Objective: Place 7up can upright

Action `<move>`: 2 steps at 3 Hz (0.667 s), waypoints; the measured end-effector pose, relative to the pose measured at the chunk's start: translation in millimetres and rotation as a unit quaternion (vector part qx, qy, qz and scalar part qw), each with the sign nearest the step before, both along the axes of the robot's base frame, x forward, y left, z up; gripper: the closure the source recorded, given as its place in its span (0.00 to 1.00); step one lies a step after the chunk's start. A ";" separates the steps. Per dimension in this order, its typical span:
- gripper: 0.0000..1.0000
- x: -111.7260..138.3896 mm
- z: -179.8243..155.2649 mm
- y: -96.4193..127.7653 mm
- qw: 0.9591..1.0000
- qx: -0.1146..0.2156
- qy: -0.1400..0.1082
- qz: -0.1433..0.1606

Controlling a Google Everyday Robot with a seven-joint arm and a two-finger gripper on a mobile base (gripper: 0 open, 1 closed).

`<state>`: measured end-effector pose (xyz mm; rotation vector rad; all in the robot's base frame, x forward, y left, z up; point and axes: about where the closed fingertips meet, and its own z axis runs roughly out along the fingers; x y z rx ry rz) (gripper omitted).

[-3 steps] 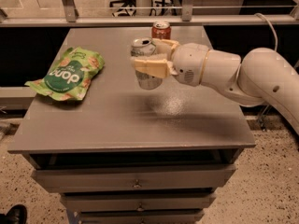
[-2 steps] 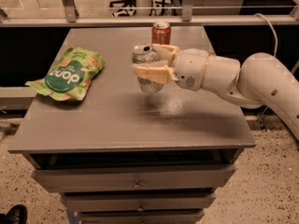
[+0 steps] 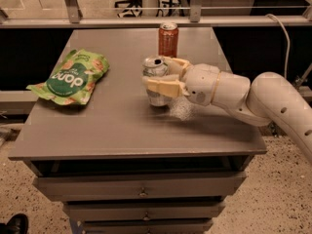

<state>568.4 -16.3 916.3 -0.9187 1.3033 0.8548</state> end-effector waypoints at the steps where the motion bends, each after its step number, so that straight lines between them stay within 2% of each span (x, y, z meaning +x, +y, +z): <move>1: 0.61 -0.7 -9.0 -5.3 1.000 0.012 0.004 -0.001; 2: 0.38 -1.6 -15.1 -10.0 1.000 0.017 0.009 -0.001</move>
Offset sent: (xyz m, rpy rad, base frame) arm -0.0015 -0.0213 -0.0241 0.0450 0.0307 -0.0097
